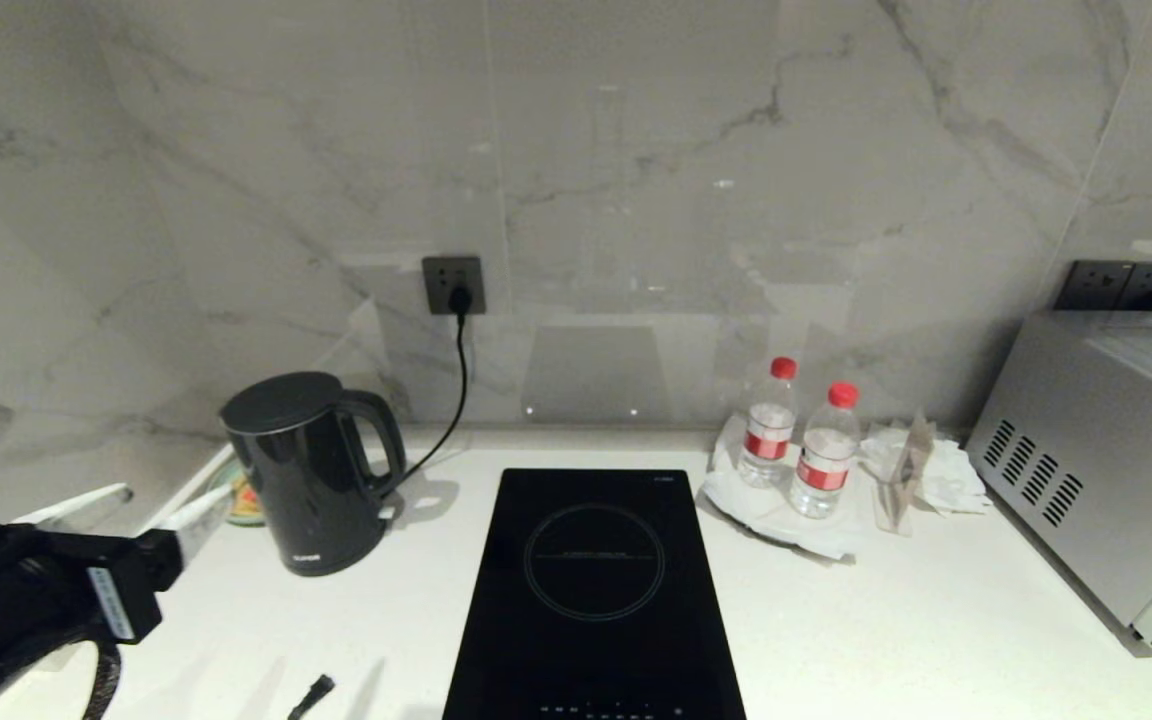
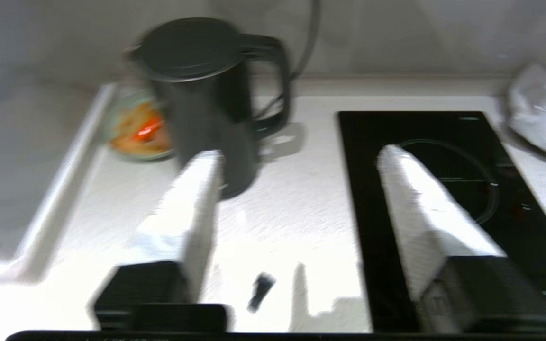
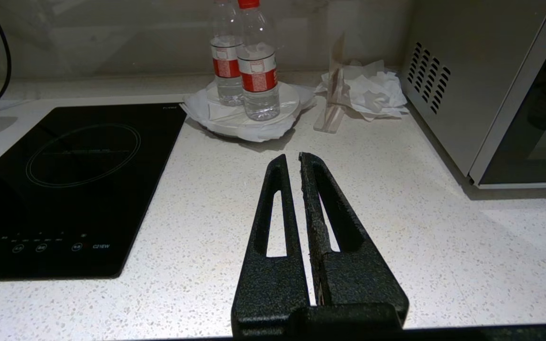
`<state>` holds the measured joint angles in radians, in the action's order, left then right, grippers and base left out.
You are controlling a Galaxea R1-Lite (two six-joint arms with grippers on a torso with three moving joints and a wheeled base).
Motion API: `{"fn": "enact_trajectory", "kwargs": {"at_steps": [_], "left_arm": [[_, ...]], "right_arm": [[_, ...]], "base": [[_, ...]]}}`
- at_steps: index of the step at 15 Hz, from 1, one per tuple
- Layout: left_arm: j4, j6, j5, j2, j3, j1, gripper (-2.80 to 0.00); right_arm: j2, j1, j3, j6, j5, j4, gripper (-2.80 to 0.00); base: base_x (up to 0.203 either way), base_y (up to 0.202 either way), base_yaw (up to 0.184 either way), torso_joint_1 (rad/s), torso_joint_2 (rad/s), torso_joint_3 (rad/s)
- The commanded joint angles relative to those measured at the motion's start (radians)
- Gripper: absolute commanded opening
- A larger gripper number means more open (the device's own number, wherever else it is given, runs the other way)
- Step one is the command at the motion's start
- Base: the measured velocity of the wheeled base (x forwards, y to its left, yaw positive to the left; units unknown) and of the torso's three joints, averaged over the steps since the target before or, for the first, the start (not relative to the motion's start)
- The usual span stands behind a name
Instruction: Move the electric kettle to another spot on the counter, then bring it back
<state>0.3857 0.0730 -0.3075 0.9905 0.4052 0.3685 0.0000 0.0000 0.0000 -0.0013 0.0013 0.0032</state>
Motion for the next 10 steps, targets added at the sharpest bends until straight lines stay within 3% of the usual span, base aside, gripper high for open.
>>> {"fn": "enact_trajectory", "kwargs": {"at_steps": [1,5,7,10], "left_arm": [[-0.243,0.000,-0.048,-0.207,0.072,-0.002,-2.80],[-0.436,-0.021,-0.067,-0.363,0.118,-0.072,-2.80],[-0.460,-0.027,-0.062,-0.410,0.118,-0.125,-2.80],[-0.469,-0.033,-0.059,-0.474,0.110,-0.148,-2.80]], "right_arm": [[0.002,0.000,0.000,0.000,0.000,0.000,-2.80],[0.002,0.000,0.000,0.000,0.000,0.000,-2.80],[0.002,0.000,0.000,0.000,0.000,0.000,-2.80],[0.002,0.000,0.000,0.000,0.000,0.000,-2.80]], "base": [[0.000,0.000,0.000,0.000,0.00,0.000],[0.000,0.000,0.000,0.000,0.00,0.000],[0.000,0.000,0.000,0.000,0.00,0.000],[0.000,0.000,0.000,0.000,0.00,0.000]]}}
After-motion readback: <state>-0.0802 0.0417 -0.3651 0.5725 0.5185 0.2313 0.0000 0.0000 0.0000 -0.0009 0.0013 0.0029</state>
